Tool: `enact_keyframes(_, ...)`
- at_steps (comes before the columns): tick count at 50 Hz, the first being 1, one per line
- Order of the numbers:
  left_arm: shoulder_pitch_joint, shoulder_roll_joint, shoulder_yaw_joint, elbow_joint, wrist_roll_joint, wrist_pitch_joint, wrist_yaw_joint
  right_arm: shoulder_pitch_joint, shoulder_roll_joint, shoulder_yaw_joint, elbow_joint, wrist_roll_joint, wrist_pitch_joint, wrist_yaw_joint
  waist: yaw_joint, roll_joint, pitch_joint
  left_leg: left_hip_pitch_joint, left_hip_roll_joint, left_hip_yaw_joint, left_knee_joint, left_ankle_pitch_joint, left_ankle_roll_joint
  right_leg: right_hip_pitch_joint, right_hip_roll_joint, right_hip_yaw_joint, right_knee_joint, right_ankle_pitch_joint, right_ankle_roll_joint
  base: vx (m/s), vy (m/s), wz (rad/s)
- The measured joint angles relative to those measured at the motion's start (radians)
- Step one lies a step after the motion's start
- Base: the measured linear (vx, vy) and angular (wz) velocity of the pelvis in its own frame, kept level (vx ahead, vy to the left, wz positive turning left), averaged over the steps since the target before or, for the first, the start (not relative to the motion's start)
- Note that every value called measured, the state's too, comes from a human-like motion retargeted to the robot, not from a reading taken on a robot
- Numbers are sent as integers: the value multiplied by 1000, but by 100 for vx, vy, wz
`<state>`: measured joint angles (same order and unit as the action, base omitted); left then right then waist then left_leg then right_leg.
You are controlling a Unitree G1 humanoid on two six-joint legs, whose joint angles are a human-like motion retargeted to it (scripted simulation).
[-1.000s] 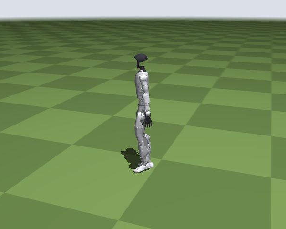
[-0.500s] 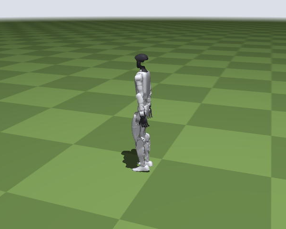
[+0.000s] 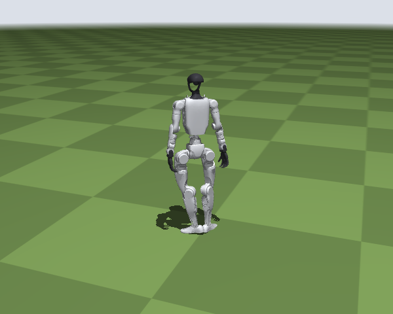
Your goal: In place motions
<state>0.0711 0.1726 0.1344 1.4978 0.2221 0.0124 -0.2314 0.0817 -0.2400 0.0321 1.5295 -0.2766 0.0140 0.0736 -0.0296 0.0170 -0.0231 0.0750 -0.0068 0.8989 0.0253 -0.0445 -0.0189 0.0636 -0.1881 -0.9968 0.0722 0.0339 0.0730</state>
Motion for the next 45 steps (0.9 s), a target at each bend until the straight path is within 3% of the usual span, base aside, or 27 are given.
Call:
enact_keyframes(5, 19, -33, 0, 37, 2, 0, 6, 2, 22, 0, 30, -50, 27, 7, 10, 13, -40, 38, 14, 80, -14, 8, -38, -51, 80, 191, -88, 19, -80, 5, -25, -144)
enact_keyframes(13, -2, -85, -31, 6, 2, 4, -27, -23, 23, 36, -41, -121, 38, -29, -77, 50, -36, 91, 49, 178, 16, 8, -95, -90, 130, 323, -81, -15, -92, -4, -23, -96)
enact_keyframes(18, -13, -96, -67, -71, 15, -18, -23, -43, 21, 21, -17, -57, 37, -30, -82, 12, -18, 134, 59, 200, 131, 69, -61, -72, 90, 389, -79, -32, -84, 4, -17, -74)
enact_keyframes(23, -24, -93, -93, -103, 16, -11, -15, -48, 30, -17, 3, -1, 32, -17, -38, -82, -28, 51, 124, 79, 442, 144, 58, -61, -12, 436, -75, -30, -66, 10, -15, -67)
enact_keyframes(25, -28, -90, -108, -109, 1, -14, -19, -46, 31, -23, -5, 12, 18, -13, -7, -88, -16, -18, 154, -44, 550, 126, 12, -55, -13, 451, -73, -26, -66, 8, -14, -84)
enact_keyframes(28, -32, -99, -104, -109, -2, -13, -14, -51, 23, -15, -26, 3, -1, -7, 30, -69, 1, -132, 117, -273, 604, 92, -71, -58, 10, 483, -73, -17, -73, 3, -7, -95)
enact_keyframes(33, -13, -115, -96, -79, -2, -19, 36, -66, 7, -4, -44, -12, -12, -10, 51, -49, 10, -160, 104, -276, 515, 9, -40, -59, 17, 527, -68, -5, -81, 5, 0, -78)
enact_keyframes(40, 12, -128, -63, 29, 15, -3, 69, -77, 13, -13, -50, 14, -10, -18, 27, 49, 18, -178, 45, -390, 248, -18, -135, -21, 119, 571, -80, -3, -103, 10, 2, -57)
enact_keyframes(42, 23, -132, -48, 52, 15, 5, 67, -75, 17, -13, -38, 18, -9, -22, 5, 59, 11, -165, 22, -417, 206, 18, -82, -10, 126, 579, -78, -7, -102, 15, 6, -12)
enact_keyframes(45, 28, -134, -23, 74, 13, 17, 57, -67, 27, -11, -19, 18, -11, -31, -23, 68, -8, -159, 26, -403, 189, 29, -92, -12, 125, 584, -73, -10, -100, 14, 6, -8)
